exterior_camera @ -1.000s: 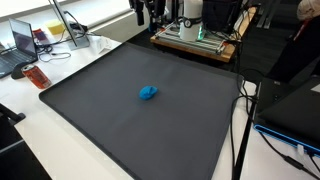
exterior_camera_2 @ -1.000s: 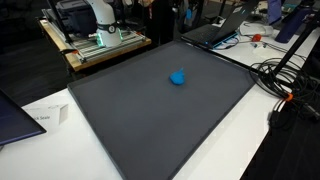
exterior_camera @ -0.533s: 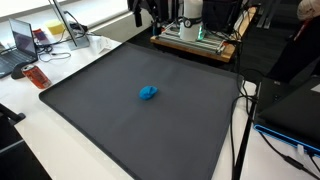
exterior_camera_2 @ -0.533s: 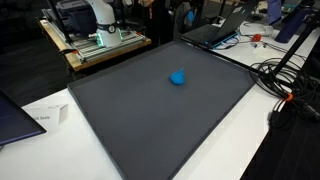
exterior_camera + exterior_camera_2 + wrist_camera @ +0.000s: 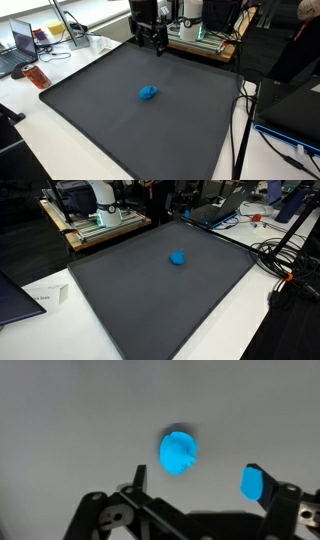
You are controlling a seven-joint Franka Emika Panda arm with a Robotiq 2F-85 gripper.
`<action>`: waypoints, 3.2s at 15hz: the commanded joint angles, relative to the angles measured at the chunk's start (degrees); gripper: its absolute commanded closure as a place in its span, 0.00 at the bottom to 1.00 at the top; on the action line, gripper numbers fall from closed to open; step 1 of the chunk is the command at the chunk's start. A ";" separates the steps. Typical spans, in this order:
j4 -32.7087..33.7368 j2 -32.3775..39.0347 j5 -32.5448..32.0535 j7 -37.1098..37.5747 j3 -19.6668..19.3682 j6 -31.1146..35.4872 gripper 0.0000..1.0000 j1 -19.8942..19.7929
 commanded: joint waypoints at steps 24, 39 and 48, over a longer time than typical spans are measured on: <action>13.19 20.41 -26.75 38.78 -4.17 -4.95 0.00 18.38; 28.34 32.45 -35.10 48.87 -3.41 -20.15 0.00 22.19; 37.20 36.19 -30.70 38.51 -2.37 -22.44 0.00 16.78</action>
